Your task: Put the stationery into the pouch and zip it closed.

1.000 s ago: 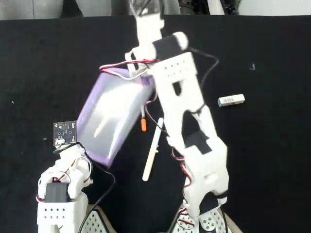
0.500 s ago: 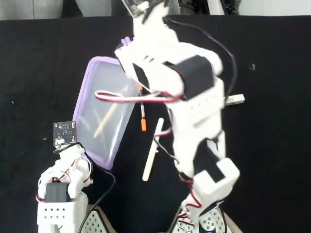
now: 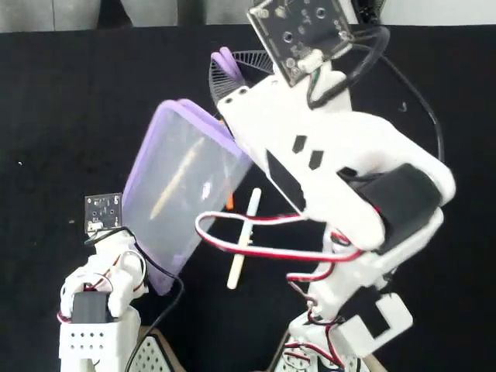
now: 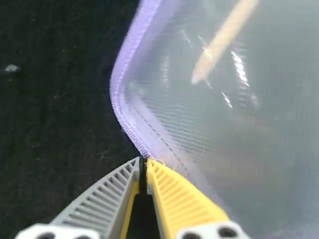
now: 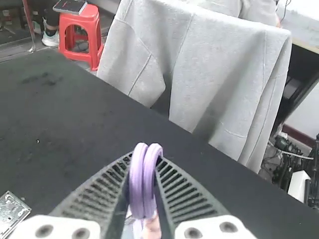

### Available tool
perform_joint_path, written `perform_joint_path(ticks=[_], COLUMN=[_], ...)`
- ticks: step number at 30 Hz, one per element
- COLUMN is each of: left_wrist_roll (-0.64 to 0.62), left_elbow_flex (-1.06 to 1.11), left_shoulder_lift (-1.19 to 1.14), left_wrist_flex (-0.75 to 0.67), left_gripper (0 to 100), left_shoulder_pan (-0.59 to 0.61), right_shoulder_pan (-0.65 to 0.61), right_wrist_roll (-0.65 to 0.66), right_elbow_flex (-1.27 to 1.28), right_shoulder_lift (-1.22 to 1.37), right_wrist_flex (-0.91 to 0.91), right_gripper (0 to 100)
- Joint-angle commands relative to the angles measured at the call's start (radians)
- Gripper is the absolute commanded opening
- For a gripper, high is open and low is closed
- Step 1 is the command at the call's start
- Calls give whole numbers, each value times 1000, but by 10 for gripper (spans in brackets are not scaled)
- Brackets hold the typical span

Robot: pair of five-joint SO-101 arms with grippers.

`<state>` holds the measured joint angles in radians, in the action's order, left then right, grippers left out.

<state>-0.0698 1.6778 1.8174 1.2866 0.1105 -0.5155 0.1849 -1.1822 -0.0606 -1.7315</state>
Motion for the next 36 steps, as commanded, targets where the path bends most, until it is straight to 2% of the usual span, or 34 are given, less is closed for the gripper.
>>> perform_joint_path(ticks=[1,8,13,15,17,24,28,32,36], left_wrist_roll=[-8,23,296,394,457,374,439,442,443], left_elbow_flex=[21,-1,-104,-171,-259,-429,-426,-403,-312], left_shoulder_lift=[6,8,8,8,8,8,6,6,6], left_wrist_flex=[-20,-35,-153,-143,-118,-61,-69,-71,-138], left_gripper=[30,30,30,31,69,404,416,416,416], left_shoulder_pan=[-7,-8,-1,-7,-70,-423,-518,-591,-604], right_shoulder_pan=[-8,-11,-11,-11,-11,-8,-6,-8,-12], right_wrist_roll=[8,9,9,9,9,9,9,9,8], right_elbow_flex=[-39,-39,-39,-39,-39,-42,-42,-41,-45], right_shoulder_lift=[-28,-5,12,24,33,41,41,42,35], right_wrist_flex=[-28,-26,-23,-21,-21,-21,-21,-20,-23], right_gripper=[11,11,11,11,11,11,11,11,11])
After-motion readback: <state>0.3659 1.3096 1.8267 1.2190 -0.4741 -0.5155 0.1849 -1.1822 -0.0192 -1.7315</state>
